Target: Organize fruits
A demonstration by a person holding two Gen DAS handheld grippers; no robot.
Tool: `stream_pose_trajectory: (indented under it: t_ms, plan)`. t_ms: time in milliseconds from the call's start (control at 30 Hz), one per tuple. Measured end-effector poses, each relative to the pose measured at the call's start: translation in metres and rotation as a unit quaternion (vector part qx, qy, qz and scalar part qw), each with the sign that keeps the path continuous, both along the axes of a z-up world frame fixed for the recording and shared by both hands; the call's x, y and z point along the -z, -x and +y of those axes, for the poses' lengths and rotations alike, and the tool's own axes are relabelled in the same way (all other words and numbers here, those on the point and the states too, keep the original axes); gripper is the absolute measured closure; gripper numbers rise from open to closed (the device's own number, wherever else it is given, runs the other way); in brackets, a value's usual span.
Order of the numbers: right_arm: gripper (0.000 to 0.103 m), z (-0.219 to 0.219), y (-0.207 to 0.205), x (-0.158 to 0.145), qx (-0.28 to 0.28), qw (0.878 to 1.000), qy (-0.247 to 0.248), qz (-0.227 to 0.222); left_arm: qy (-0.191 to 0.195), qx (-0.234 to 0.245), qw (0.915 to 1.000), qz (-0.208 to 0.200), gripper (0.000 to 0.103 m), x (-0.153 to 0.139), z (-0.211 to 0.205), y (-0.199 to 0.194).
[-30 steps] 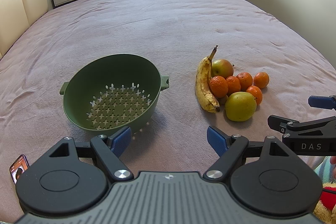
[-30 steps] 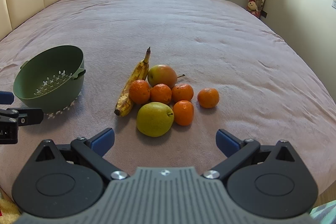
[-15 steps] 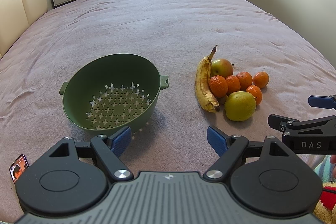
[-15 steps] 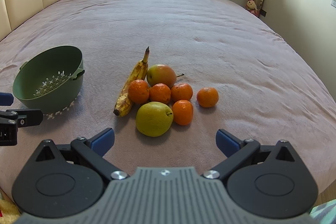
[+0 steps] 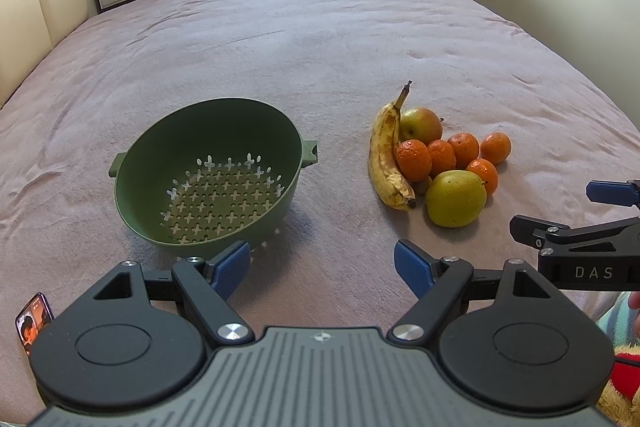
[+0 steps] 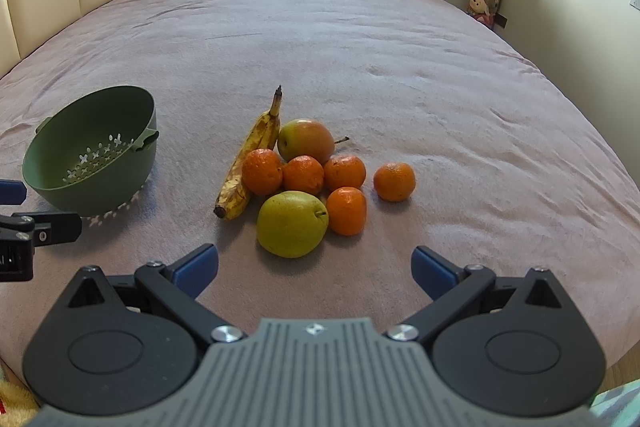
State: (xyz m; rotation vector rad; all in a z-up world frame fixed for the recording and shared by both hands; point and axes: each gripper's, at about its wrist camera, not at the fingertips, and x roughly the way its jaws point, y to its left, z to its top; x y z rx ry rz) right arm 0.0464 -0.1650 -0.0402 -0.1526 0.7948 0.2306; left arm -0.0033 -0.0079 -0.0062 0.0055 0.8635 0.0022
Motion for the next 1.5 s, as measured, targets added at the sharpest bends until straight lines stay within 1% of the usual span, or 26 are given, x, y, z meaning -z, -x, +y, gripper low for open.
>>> stream_pose_trajectory:
  t_ms: [267, 567, 667, 800, 867, 900, 967, 1000, 1067, 1100, 1167, 1233, 1267, 1333, 1400, 1500]
  plan:
    - [0.004, 0.000, -0.004, 0.002, 0.003, 1.000, 0.000, 0.006, 0.004, 0.001, 1.0000, 0.004, 0.007, 0.002, 0.000, -0.003]
    - [0.004, 0.000, -0.005, 0.003, 0.003, 1.000, 0.005, 0.001, 0.012, 0.004, 0.9999, 0.010, 0.008, 0.004, -0.002, -0.007]
    - [0.004, -0.002, -0.007, 0.006, 0.003, 1.000, 0.005, 0.000, 0.020, 0.007, 0.9997, 0.012, 0.013, 0.006, -0.003, -0.010]
    - [0.004, -0.006, -0.008, 0.006, -0.012, 1.000, -0.002, -0.017, 0.032, 0.022, 0.9992, 0.013, 0.020, 0.010, -0.008, -0.014]
    - [0.004, -0.008, -0.009, 0.005, -0.019, 0.999, -0.005, -0.025, 0.038, 0.030, 0.9988, 0.011, 0.026, 0.012, -0.010, -0.017]
    - [0.005, -0.008, -0.011, 0.005, -0.022, 0.999, -0.005, -0.027, 0.043, 0.036, 0.9984, 0.011, 0.030, 0.013, -0.012, -0.019]
    - [0.017, -0.011, -0.014, 0.007, -0.028, 0.999, -0.010, -0.023, 0.054, 0.044, 0.9975, 0.009, 0.035, 0.015, -0.014, -0.024]
    - [0.019, -0.012, -0.016, 0.008, -0.030, 0.999, -0.015, -0.015, 0.058, 0.049, 0.9971, 0.008, 0.038, 0.016, -0.016, -0.026]
    - [0.028, -0.014, -0.022, 0.011, -0.033, 0.999, -0.028, 0.004, 0.065, 0.057, 0.9962, 0.006, 0.043, 0.017, -0.019, -0.032]
    - [0.030, -0.015, -0.025, 0.012, -0.034, 0.999, -0.033, 0.012, 0.068, 0.061, 0.9958, 0.004, 0.045, 0.017, -0.021, -0.035]
    - [0.036, -0.015, -0.032, 0.014, -0.035, 0.998, -0.042, 0.024, 0.075, 0.068, 0.9949, 0.003, 0.047, 0.018, -0.023, -0.040]
    - [0.039, -0.014, -0.038, 0.015, -0.035, 0.998, -0.042, 0.029, 0.082, 0.076, 0.9937, 0.002, 0.050, 0.019, -0.026, -0.045]
    - [0.042, -0.013, -0.041, 0.016, -0.034, 0.998, -0.043, 0.032, 0.081, 0.081, 0.9934, 0.002, 0.050, 0.020, -0.028, -0.049]
    - [0.044, -0.012, -0.048, 0.017, -0.030, 0.998, -0.046, 0.040, 0.073, 0.084, 0.9938, 0.006, 0.050, 0.023, -0.033, -0.055]
    - [0.044, -0.011, -0.055, 0.019, -0.024, 0.998, -0.047, 0.045, 0.067, 0.080, 0.9944, 0.014, 0.050, 0.027, -0.034, -0.061]
    - [0.045, -0.011, -0.067, 0.020, -0.017, 0.997, -0.054, 0.055, 0.070, 0.067, 0.9949, 0.026, 0.053, 0.030, -0.031, -0.071]
